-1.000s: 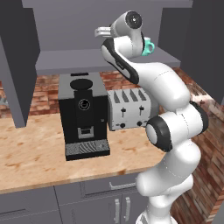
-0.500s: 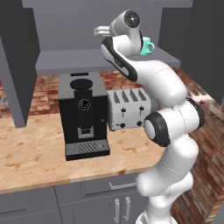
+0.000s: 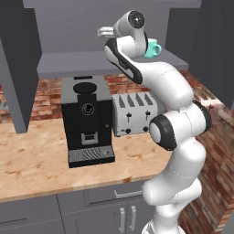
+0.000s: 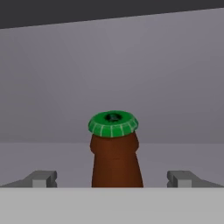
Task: Open the cabinet directly in front. Then move the beer and the mug to the dining counter with the candle on it.
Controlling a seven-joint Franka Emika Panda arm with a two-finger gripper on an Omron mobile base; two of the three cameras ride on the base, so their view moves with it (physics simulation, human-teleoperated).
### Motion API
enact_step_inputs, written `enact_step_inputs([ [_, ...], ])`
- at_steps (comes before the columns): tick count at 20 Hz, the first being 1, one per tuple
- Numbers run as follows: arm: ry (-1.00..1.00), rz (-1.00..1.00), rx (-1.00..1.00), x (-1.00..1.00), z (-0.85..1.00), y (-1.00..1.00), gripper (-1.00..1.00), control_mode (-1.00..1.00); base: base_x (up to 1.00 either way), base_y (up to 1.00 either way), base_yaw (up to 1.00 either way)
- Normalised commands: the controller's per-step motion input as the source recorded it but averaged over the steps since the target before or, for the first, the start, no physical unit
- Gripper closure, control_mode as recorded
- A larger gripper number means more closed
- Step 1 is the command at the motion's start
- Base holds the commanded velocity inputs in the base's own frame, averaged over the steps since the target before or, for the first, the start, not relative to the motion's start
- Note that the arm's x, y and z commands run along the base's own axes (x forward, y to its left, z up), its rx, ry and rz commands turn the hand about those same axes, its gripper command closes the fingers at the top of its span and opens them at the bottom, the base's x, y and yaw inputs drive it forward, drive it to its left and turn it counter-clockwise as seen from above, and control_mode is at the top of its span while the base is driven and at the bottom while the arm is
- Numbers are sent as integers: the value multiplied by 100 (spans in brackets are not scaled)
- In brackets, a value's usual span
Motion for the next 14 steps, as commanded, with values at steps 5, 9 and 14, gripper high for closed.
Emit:
enact_step_inputs([
  [5,0,0,0,5,0,1,100,-100,0,0,0],
  [9,0,0,0,0,0,0,100,-100,0,0,0],
  [14,0,0,0,0,0,0,100,-100,0,0,0],
])
